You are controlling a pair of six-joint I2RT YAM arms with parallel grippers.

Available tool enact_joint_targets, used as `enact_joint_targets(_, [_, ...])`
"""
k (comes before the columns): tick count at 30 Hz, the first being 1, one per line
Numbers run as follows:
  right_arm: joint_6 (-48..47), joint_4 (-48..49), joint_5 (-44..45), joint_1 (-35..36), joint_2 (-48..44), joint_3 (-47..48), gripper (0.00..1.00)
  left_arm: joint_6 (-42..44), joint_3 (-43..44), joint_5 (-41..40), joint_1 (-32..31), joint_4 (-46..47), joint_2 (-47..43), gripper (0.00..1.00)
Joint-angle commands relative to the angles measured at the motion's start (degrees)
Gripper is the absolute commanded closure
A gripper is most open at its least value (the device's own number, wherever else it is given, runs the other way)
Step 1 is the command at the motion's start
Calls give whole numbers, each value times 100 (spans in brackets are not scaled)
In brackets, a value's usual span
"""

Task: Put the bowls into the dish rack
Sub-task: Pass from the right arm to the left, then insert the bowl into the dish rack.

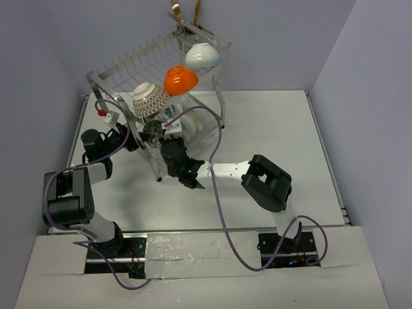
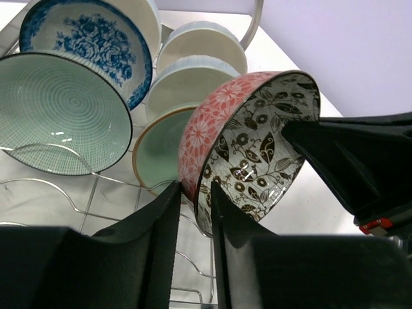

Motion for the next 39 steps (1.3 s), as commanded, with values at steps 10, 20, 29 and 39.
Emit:
enact_joint_targets(10, [138,321,75,234,-15,228,100,143,0,-285,-201,137,-176,100])
enact_joint_targets(20, [332,312,-83,225,-243,-149,59,486,-246,-426,-192,533,-325,100])
enact_joint_targets(29, [367,382,-127,208,-560,-466,30,469,-361,-505,-69,998,-387,100])
enact_joint_targets(39, [411,409,-347,128,-1903,-1528,16,257,-598,-655,-60,2641,140,100])
